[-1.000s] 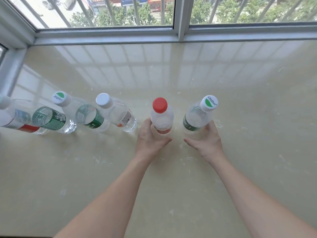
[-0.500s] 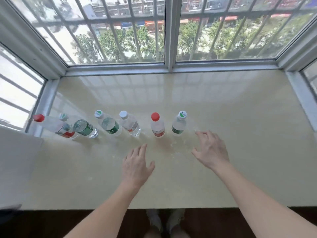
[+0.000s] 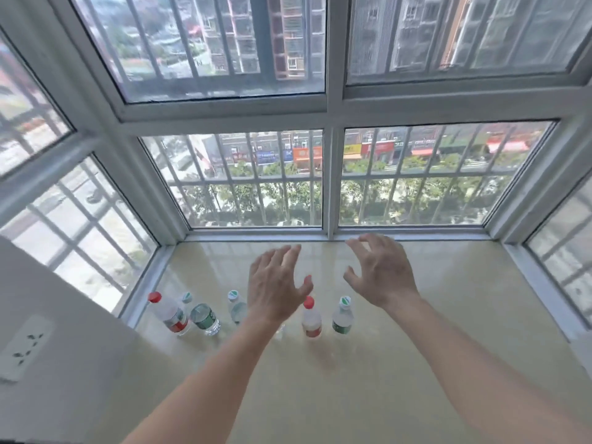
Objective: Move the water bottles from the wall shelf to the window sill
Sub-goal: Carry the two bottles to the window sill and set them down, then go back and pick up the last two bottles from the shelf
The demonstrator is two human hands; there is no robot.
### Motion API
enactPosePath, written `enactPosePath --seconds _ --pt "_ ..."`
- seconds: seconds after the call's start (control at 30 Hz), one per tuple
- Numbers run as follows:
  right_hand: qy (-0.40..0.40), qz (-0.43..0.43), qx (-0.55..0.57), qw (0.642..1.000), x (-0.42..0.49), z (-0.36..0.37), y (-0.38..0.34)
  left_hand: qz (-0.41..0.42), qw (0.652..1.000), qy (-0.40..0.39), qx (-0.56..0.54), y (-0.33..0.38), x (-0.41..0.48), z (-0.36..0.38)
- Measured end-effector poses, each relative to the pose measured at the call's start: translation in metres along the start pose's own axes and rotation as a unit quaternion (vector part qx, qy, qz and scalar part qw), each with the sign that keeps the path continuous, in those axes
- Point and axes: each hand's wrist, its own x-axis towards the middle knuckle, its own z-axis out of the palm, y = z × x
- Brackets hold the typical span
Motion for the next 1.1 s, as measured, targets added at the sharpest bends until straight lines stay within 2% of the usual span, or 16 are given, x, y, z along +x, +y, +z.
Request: enactPosePath --seconds 0.17,0.33,0.6,0.73,0.87,1.1 --pt "0.039 0.012 0.008 0.999 0.011 -0.03 -0.007 0.046 0.998 0.033 0.012 0.01 0.031 -0.032" --pt "0.045 0.054 -0.011 0.997 -0.006 -0.042 0.006 0.095 0.995 0.031 -0.012 0.03 0.046 -0.04" --pt "0.061 0.234 -0.036 0.97 -0.08 -0.076 0.049 0.241 0.968 -0.003 -0.07 0.098 0.05 -0.034" --pt "0.047 0.326 -0.06 0.942 -0.142 -0.096 0.066 0.328 0.939 -0.022 -0.102 0.151 0.034 -0.027" --pt "0.033 0.424 -0.086 0.901 -0.229 -0.116 0.077 0.42 0.894 -0.051 -0.146 0.217 -0.008 -0.026" --pt "0.079 0.551 -0.156 0.816 -0.368 -0.152 0.084 0.551 0.808 -0.081 -0.192 0.325 -0.092 -0.033"
